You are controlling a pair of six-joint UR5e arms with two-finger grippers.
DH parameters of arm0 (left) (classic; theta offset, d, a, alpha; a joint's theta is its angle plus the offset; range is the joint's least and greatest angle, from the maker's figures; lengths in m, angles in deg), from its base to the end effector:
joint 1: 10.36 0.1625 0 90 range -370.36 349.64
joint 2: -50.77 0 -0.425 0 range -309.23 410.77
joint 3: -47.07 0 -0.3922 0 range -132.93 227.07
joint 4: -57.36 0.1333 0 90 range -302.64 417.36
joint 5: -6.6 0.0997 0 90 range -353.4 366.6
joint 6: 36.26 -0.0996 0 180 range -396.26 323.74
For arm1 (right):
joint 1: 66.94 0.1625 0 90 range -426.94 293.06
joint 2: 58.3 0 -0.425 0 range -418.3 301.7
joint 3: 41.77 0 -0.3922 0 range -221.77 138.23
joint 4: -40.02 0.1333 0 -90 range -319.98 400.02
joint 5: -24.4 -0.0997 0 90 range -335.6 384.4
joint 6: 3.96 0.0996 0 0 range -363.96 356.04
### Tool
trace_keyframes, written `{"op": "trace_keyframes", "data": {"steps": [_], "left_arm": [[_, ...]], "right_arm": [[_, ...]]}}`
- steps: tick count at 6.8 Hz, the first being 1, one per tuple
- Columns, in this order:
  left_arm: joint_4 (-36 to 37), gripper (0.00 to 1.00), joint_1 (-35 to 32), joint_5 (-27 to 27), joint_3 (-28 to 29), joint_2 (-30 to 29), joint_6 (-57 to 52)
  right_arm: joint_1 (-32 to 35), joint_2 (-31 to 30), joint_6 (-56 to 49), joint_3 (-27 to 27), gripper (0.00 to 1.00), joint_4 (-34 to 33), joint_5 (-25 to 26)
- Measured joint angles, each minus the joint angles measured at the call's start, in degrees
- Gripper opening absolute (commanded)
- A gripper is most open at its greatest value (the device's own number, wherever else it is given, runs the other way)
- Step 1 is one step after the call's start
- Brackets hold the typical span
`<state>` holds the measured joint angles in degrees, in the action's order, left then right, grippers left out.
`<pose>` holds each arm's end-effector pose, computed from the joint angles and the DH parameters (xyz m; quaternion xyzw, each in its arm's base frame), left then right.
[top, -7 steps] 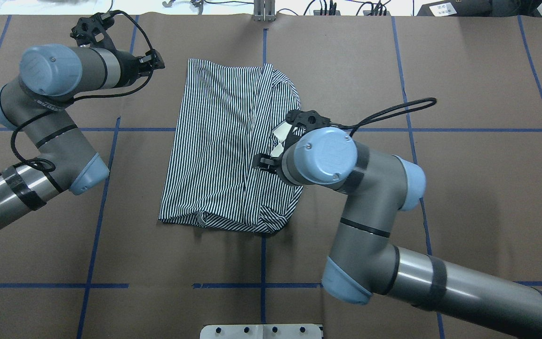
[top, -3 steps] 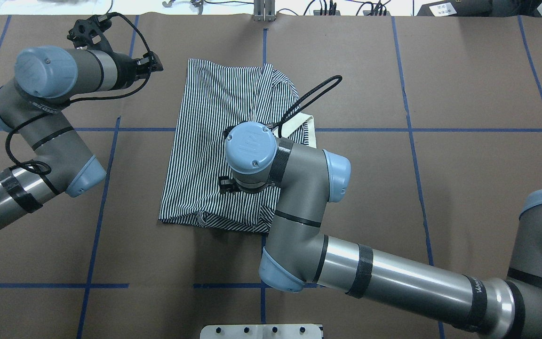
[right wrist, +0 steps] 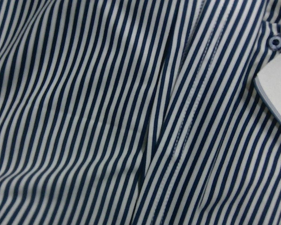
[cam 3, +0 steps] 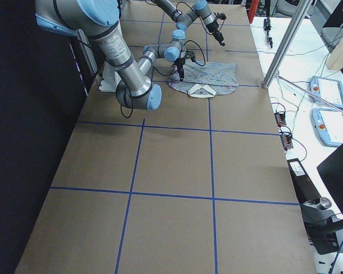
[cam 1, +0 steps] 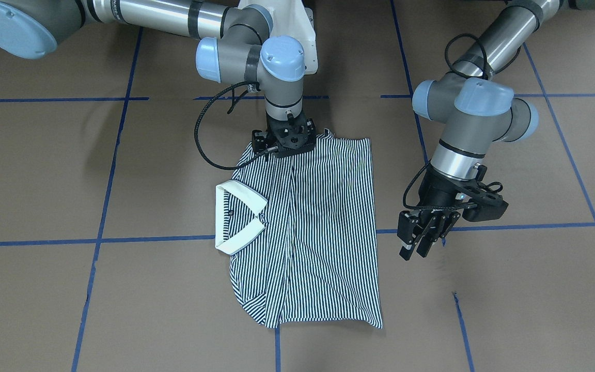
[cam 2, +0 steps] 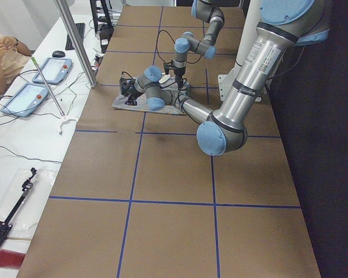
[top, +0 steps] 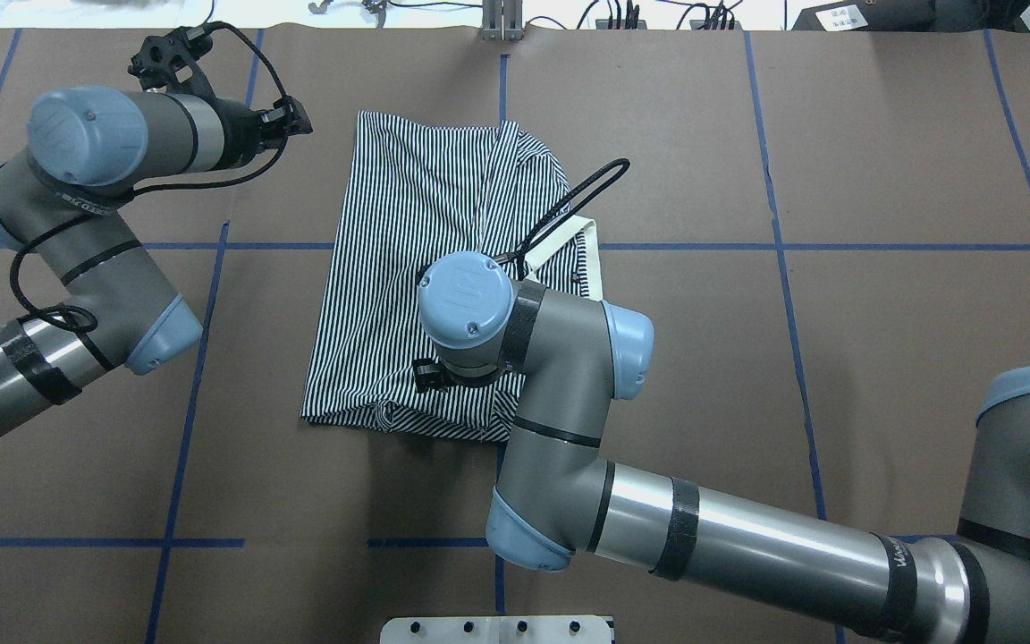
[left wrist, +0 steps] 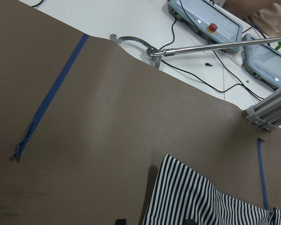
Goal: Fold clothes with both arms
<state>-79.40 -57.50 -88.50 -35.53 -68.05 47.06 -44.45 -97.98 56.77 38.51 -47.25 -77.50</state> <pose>0.3843 -0.5971 0.3359 0.2206 0.5160 -0.2627 0.7849 -0.6630 -0.3965 0.1811 0.0736 -0.3724 -0.0929 0.9205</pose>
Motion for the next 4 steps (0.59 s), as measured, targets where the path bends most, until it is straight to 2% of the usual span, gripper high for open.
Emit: {"op": "trace_keyframes", "data": {"steps": [4], "left_arm": [[0.06, 0.53, 0.03, -0.06, -0.69, -0.01, 0.09]], "right_arm": [[-0.33, -3.36, -3.05, 2.29, 1.00, -2.34, -0.06]]}}
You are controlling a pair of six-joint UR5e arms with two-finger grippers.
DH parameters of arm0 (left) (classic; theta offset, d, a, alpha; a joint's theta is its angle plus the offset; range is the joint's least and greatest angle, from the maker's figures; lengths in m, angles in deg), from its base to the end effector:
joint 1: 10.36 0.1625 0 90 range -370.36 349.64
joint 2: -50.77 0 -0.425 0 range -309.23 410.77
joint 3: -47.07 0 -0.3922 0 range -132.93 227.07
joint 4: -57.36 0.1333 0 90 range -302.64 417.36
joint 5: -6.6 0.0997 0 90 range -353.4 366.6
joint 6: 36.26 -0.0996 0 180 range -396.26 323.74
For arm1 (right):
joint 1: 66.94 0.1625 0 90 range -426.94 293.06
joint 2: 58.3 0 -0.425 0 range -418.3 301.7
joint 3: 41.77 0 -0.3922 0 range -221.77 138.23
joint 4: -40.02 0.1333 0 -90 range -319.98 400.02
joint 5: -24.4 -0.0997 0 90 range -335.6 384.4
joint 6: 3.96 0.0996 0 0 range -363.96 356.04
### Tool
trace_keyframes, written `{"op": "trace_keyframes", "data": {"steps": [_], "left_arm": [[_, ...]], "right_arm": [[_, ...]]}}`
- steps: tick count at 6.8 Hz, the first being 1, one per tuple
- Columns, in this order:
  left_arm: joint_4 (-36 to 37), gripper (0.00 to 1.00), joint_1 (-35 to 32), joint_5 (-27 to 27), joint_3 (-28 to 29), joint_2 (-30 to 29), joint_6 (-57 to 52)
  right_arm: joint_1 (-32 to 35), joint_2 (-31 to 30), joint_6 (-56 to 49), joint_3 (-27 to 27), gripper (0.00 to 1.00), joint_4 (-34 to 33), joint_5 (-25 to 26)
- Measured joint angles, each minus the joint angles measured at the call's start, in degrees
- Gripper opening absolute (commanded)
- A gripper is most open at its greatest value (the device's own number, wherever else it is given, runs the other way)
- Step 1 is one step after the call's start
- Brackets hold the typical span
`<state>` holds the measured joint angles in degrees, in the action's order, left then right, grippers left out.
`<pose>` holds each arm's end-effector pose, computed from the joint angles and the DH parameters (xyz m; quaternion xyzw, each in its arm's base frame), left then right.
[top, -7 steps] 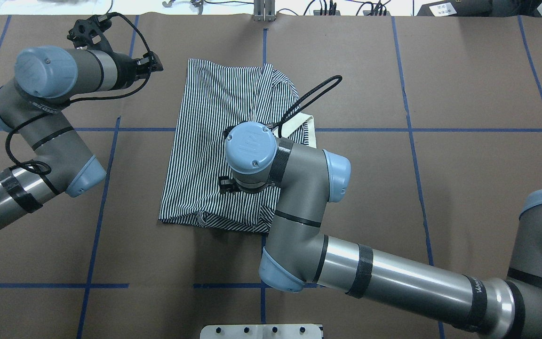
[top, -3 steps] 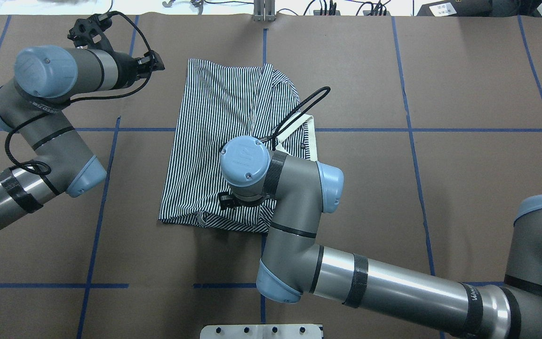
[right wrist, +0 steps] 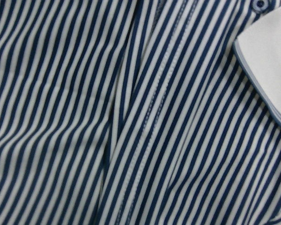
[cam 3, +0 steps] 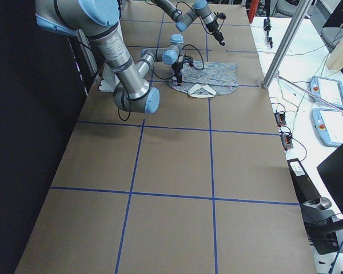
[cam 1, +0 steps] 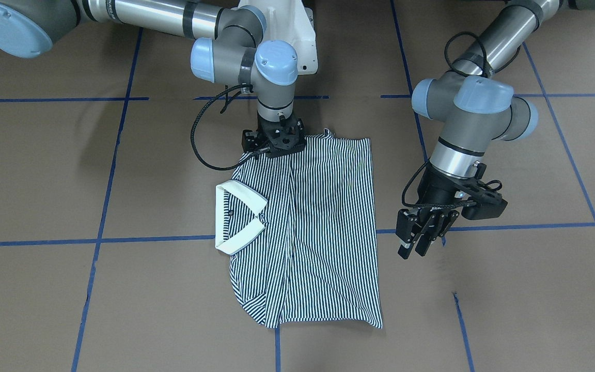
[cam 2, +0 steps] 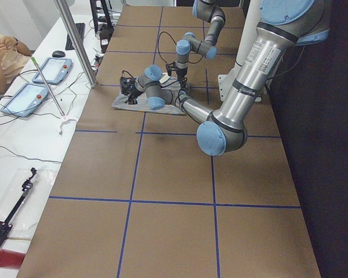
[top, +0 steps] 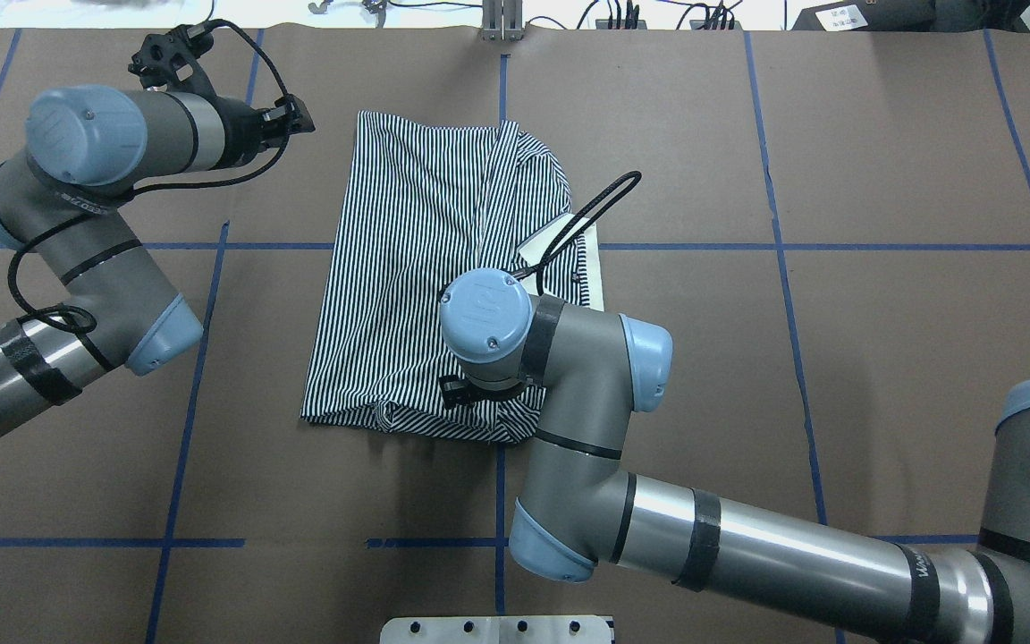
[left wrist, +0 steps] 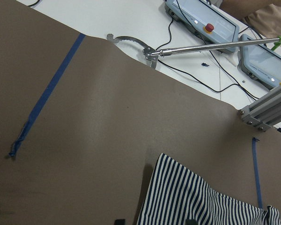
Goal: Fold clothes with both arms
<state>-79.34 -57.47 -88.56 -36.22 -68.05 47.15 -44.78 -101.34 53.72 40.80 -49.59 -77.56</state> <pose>0.3831 -0.5951 0.3301 0.2218 0.5204 -0.2616 0.7820 -0.6541 -0.3880 0.2137 0.0683 -0.3467 -0.1182 0.9280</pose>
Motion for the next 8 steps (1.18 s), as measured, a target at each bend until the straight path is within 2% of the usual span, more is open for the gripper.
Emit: {"op": "trace_keyframes", "data": {"steps": [1, 4, 8], "left_arm": [[0.04, 0.53, 0.00, -0.02, -0.38, 0.00, 0.00], [0.11, 0.53, 0.00, -0.02, -0.79, 0.00, 0.00], [0.12, 0.53, 0.00, 0.06, -0.75, 0.26, 0.00]], "right_arm": [[0.20, -2.11, -1.58, 1.55, 1.00, -0.01, 0.04], [2.91, -13.22, -8.77, 11.96, 1.00, -0.39, -0.08], [5.19, -22.56, -13.09, 22.62, 1.00, -3.60, 0.00]]}}
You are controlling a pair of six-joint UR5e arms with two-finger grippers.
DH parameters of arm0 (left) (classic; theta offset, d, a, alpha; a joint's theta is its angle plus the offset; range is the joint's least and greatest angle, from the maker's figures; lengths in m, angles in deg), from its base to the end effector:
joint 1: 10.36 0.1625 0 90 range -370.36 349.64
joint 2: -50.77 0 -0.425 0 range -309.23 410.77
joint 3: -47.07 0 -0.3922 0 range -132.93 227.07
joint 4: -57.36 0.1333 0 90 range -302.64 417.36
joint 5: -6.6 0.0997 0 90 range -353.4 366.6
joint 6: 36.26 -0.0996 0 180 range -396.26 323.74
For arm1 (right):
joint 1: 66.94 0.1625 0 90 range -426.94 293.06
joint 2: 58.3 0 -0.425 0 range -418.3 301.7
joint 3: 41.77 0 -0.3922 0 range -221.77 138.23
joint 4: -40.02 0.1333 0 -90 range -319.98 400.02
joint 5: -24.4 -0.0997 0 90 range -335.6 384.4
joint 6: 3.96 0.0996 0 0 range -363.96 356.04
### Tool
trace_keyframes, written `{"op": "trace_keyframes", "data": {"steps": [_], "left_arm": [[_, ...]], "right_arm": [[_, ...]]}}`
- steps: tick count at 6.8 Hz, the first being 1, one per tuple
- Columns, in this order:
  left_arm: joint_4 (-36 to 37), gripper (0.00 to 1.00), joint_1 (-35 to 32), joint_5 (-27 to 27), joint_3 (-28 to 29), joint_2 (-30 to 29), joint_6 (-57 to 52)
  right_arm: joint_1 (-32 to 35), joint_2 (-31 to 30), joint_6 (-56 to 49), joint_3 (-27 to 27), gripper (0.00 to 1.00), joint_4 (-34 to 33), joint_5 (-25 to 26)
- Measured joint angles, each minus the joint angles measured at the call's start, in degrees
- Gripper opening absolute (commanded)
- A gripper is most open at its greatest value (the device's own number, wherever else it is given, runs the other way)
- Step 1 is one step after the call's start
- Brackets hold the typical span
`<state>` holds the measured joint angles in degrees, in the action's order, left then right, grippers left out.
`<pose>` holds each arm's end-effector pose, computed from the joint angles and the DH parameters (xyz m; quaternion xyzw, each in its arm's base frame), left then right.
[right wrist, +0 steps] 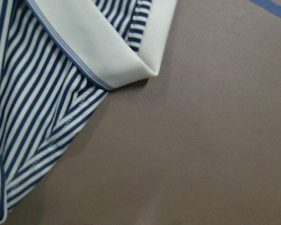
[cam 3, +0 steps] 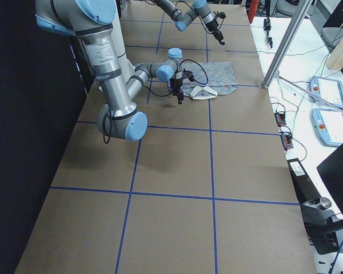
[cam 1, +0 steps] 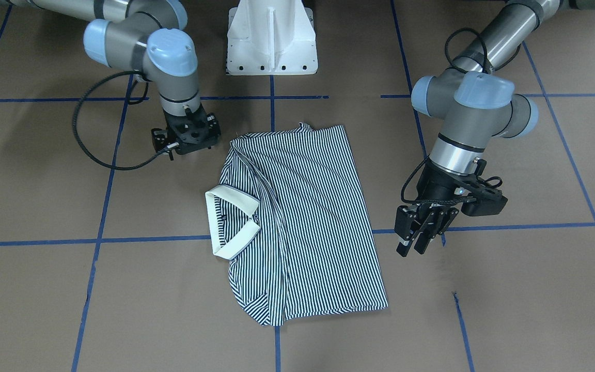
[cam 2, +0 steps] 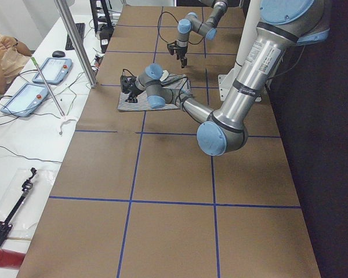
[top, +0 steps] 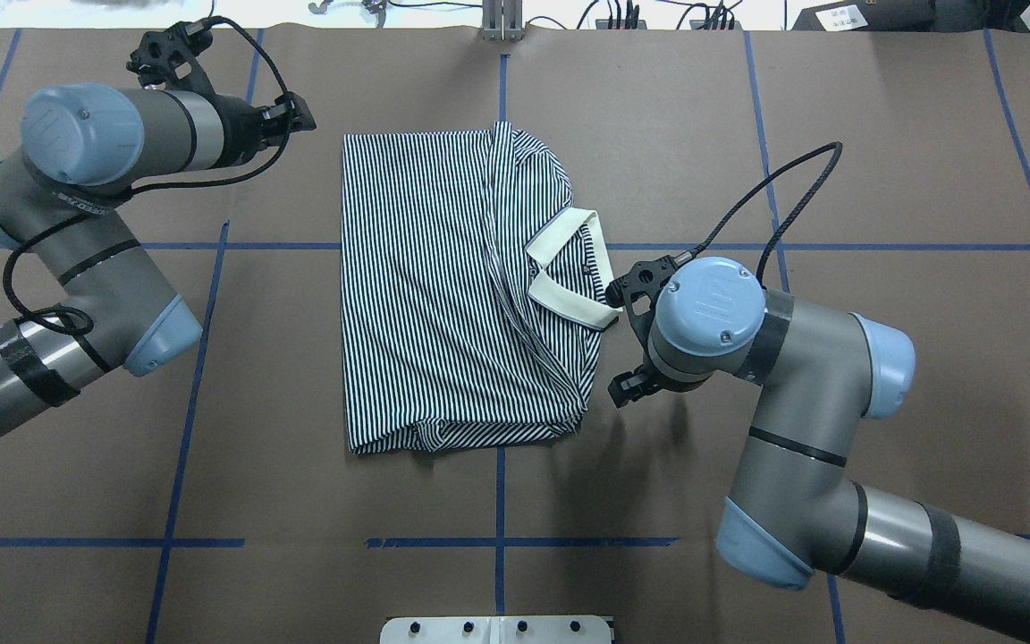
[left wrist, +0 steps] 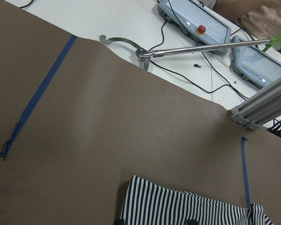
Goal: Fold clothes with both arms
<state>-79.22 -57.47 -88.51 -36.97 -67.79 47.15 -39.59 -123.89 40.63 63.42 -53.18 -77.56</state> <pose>0.3808 -0.5927 0.3271 0.2234 0.5226 -0.2610 0.7803 -0.4953 -0.3830 0.3188 0.1046 -0.3088 -0.1804 0.9280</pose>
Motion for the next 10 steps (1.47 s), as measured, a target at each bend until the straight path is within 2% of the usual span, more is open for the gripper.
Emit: {"op": "trace_keyframes", "data": {"steps": [1, 2, 4, 6, 7, 10], "left_arm": [[0.00, 0.53, 0.00, 0.00, -0.19, 0.08, 0.00], [0.00, 0.53, 0.00, -0.02, -0.74, 0.54, 0.00], [-0.06, 0.53, 0.00, -0.07, -3.14, 3.40, -0.06], [-0.04, 0.53, 0.00, -0.11, -4.81, 5.19, -0.05], [-0.05, 0.54, 0.00, -0.12, -5.23, 5.64, -0.05], [-0.02, 0.54, 0.05, -0.15, -5.66, 6.21, 0.00]], "right_arm": [[-0.12, 0.54, 0.37, 0.81, 1.00, -0.22, 0.23], [-0.16, 4.31, 1.62, -1.54, 1.00, -0.12, 0.39], [-0.22, 14.81, 5.17, -10.71, 1.00, 1.26, 0.63], [-0.32, 21.60, 7.10, -20.49, 1.00, 5.59, 0.78], [-0.34, 22.84, 6.83, -23.31, 1.00, 7.10, 1.06], [-0.33, 23.48, 5.10, -26.55, 1.00, 7.99, 3.04]]}}
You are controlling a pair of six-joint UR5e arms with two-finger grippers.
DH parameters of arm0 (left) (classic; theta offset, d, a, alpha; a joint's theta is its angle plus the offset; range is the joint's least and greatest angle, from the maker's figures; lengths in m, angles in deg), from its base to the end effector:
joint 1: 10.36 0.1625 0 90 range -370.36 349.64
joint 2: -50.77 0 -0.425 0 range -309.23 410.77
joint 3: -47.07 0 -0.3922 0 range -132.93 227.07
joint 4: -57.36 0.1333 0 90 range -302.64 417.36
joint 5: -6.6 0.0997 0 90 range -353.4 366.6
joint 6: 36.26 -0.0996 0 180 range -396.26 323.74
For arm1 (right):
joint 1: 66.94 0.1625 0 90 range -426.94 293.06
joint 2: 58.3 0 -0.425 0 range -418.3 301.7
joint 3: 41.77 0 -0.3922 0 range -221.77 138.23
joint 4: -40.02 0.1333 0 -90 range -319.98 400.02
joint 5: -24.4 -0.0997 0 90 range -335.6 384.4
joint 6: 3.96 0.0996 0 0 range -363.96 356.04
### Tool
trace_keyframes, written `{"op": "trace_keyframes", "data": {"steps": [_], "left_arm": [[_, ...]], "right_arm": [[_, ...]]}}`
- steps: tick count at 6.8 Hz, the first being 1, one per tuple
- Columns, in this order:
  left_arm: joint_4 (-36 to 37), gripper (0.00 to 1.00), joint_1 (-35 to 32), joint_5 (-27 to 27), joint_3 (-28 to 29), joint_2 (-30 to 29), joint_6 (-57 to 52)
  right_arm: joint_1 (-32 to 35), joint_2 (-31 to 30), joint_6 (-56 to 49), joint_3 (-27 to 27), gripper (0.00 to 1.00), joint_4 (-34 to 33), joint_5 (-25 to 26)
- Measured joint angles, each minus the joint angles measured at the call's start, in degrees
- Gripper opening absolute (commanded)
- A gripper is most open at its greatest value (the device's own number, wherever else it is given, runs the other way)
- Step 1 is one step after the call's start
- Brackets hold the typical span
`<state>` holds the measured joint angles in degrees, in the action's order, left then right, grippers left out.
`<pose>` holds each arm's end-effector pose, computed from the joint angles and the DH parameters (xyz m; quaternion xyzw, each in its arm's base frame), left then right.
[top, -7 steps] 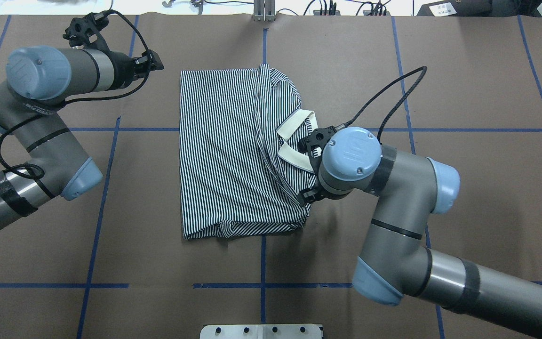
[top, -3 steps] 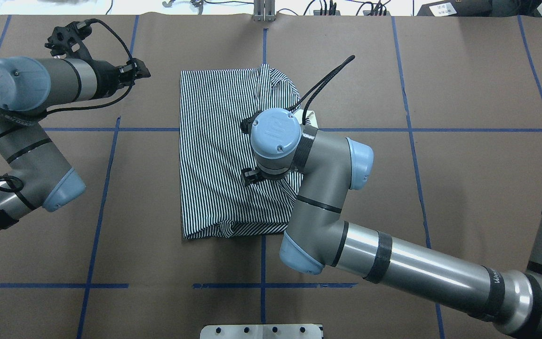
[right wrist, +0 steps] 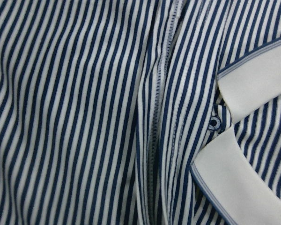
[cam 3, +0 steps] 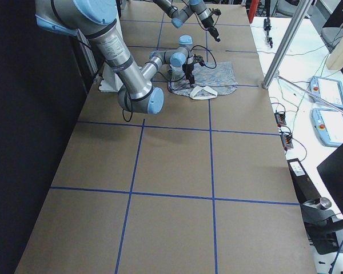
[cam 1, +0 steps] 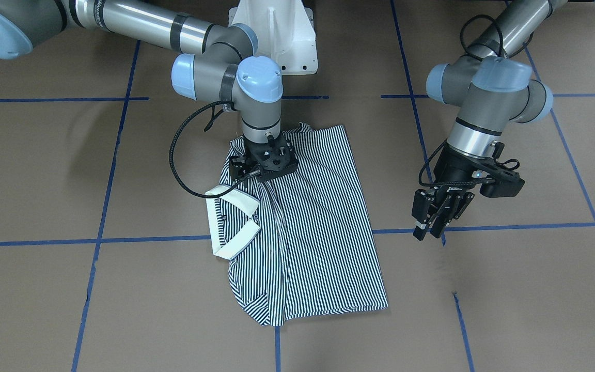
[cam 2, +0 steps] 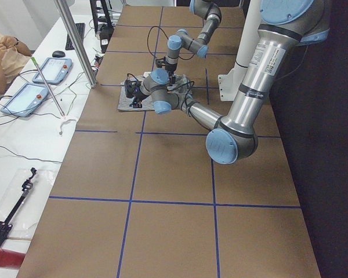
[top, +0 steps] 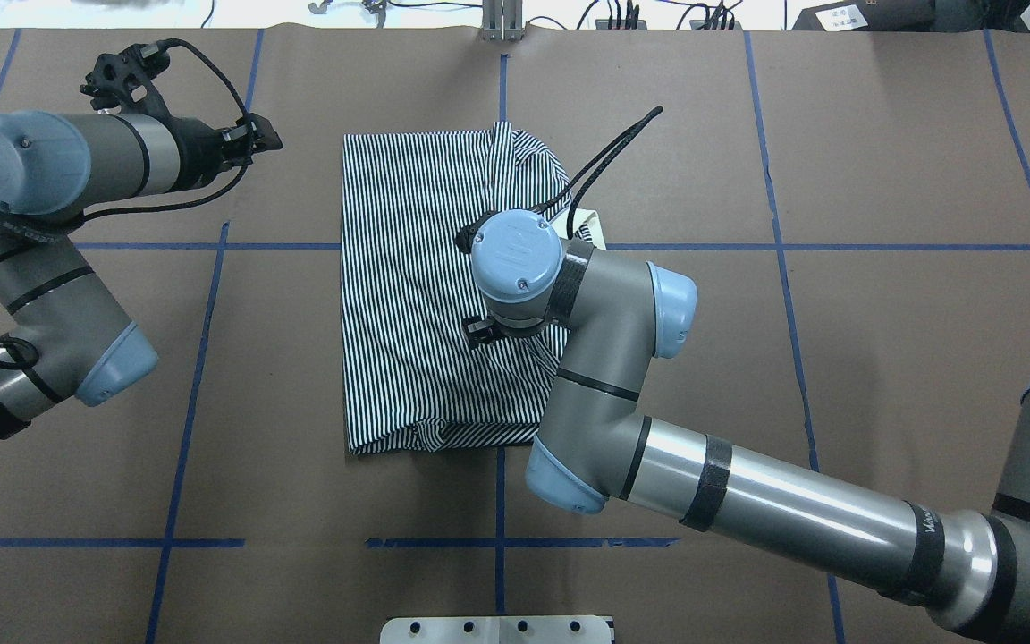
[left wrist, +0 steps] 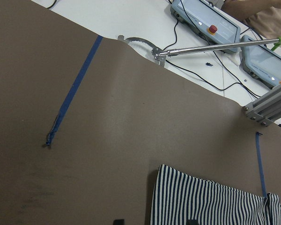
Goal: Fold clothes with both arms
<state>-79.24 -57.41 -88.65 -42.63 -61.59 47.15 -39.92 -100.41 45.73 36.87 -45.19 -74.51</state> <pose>0.3546 -0.5632 0.3515 0.2204 0.5198 -0.2610 0.7830 -0.6327 -0.4550 0.2221 0.1345 -0.3331 -0.1352 0.9234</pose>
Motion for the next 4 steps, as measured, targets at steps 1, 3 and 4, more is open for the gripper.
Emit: {"op": "trace_keyframes", "data": {"steps": [1, 3, 4], "left_arm": [[-0.04, 0.54, 0.02, 0.00, -0.01, 0.07, 0.09], [-0.06, 0.54, 0.10, 0.05, 0.05, 0.12, 0.74], [-0.07, 0.54, 0.17, 0.04, 0.04, 0.12, 1.34]], "right_arm": [[0.20, -0.11, -1.02, -0.58, 1.00, 0.08, 0.24], [1.64, -1.33, -2.91, -0.27, 1.00, 0.24, -0.06], [2.68, -3.24, -4.71, 0.91, 1.00, 0.34, -0.32]]}}
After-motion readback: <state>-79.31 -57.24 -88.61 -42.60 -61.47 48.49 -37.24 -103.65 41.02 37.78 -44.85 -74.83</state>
